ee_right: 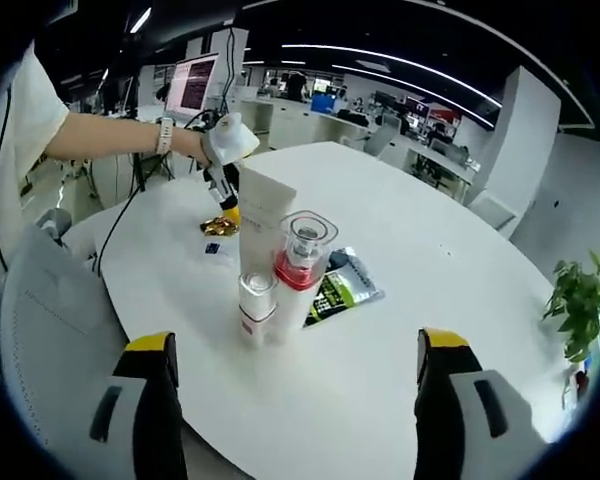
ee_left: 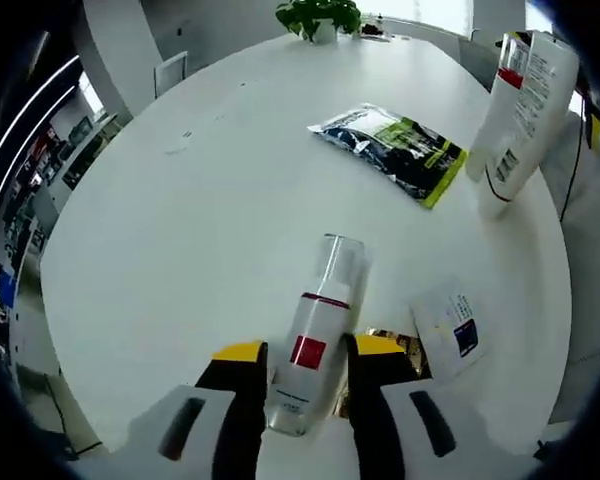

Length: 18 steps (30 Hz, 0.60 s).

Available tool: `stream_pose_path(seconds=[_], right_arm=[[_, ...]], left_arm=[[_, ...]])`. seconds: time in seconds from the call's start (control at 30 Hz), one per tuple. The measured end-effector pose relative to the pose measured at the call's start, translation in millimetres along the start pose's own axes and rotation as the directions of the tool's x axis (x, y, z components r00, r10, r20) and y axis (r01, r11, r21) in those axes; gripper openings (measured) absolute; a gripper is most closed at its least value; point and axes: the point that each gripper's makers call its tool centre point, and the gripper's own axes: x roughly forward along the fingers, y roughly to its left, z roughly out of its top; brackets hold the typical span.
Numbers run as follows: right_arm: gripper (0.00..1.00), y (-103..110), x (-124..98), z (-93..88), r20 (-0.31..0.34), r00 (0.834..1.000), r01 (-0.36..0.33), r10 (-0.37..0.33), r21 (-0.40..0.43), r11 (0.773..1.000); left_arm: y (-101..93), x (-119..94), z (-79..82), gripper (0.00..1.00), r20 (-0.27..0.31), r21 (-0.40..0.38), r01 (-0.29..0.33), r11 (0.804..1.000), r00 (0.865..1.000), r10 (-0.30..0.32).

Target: Arrange the skincare products in the storage area until every visible bottle or jar stands upright without overlapping.

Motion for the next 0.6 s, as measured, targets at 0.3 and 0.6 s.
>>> stream_pose_path(seconds=[0.3,0.6], right_arm=[[0.91,10,4,-3.9,0.019,0.997,-0.071,0.069,0.121,0.99],[0.98,13,4,-3.2,0.031,0.997,-0.074,0.071,0.112,0.991]], left_arm=[[3.8,5,-0.9,0.18,-0.021,-0.063,0.025,0.998,0.999,-0.027],[0.9,4,1.2,0.16,-0.028,-0.031,0.005,1.0,1.0,-0.005]])
